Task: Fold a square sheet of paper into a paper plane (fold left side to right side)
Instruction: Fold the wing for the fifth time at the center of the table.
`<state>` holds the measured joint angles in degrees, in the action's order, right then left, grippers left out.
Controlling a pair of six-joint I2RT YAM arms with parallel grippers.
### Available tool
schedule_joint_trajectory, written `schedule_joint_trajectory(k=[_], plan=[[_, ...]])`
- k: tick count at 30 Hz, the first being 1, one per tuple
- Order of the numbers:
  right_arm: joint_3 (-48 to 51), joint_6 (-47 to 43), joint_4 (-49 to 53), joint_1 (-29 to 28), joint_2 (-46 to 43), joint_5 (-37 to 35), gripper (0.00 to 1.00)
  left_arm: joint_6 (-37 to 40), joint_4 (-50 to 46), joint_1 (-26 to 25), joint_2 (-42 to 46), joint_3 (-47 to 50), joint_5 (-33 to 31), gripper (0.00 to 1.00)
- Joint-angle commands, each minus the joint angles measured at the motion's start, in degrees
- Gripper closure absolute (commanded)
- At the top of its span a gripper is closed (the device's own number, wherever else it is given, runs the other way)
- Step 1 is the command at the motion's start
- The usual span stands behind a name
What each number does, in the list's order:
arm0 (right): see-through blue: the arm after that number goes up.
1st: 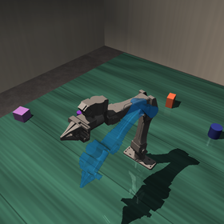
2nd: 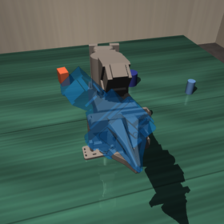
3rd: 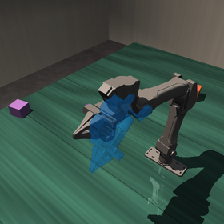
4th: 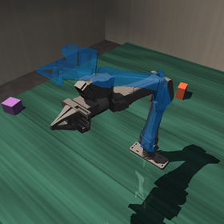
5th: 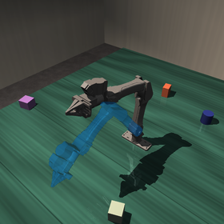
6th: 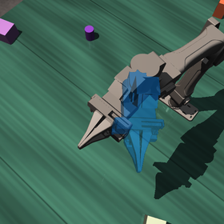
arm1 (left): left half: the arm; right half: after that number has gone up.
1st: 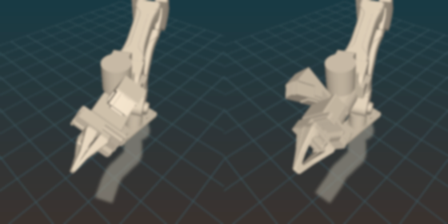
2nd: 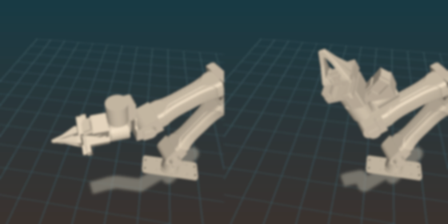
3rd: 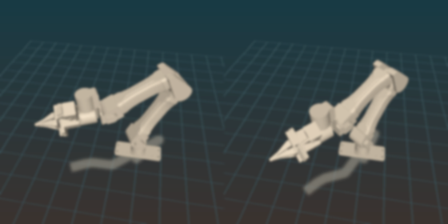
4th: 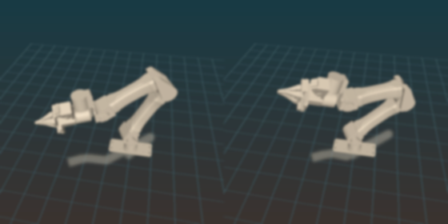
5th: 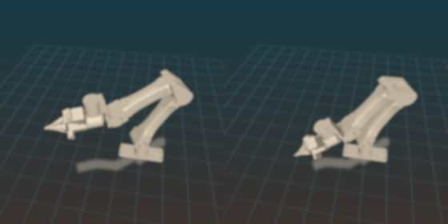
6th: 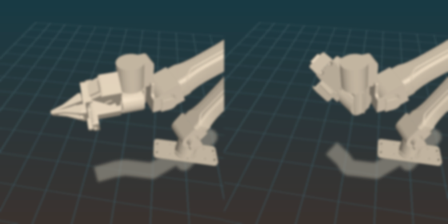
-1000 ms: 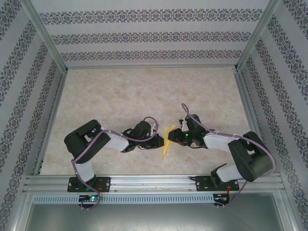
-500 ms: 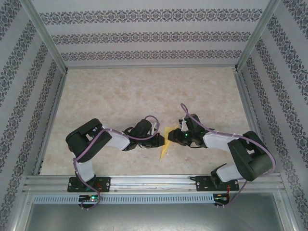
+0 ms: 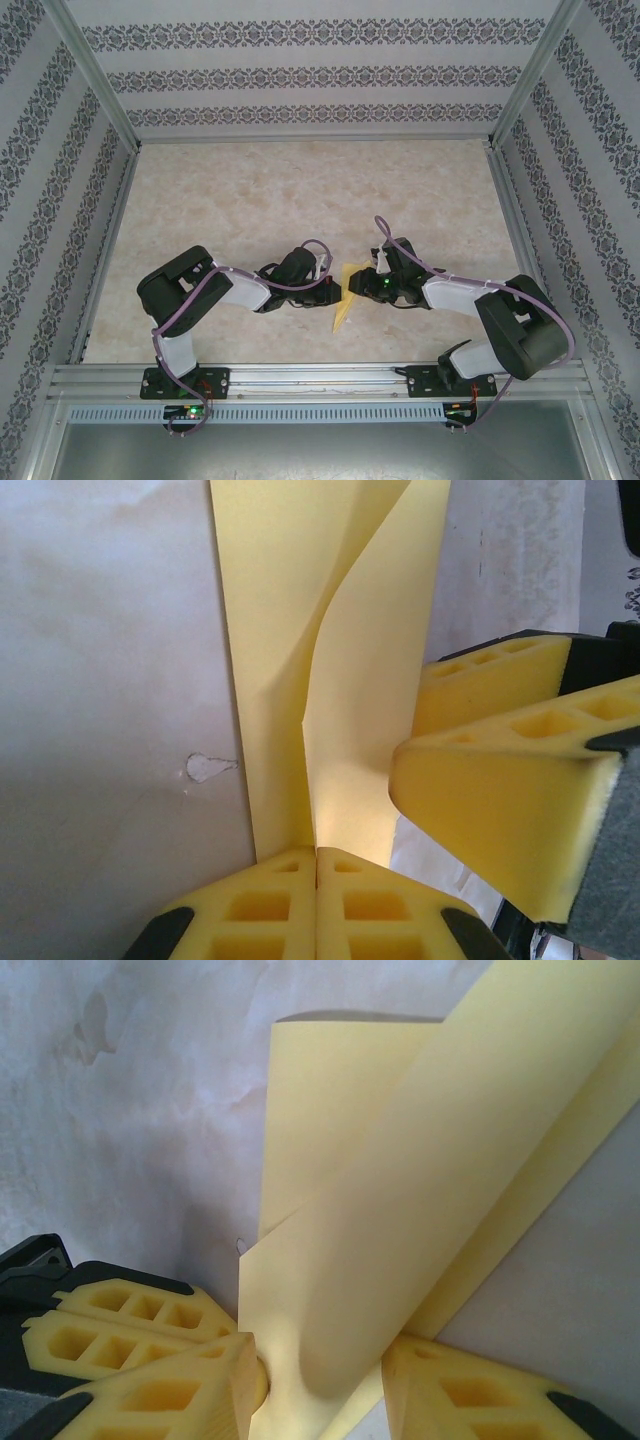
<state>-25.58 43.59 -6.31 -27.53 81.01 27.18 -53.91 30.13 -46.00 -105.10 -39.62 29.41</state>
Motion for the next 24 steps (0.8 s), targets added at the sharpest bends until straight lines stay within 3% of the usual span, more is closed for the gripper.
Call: schedule_joint_trajectory(k=[1, 24], plan=[[1.92, 0.4, 0.85, -0.6, -0.04, -1.87, 0.61, 1.62, -6.54, 0.65, -3.59, 0.09, -2.74, 0.95], [2.28, 2.11, 1.56, 0.68, -2.35, -2.42, 0.63, 2.85, -10.44, 0.61, -6.2, -0.31, -4.45, 0.97]])
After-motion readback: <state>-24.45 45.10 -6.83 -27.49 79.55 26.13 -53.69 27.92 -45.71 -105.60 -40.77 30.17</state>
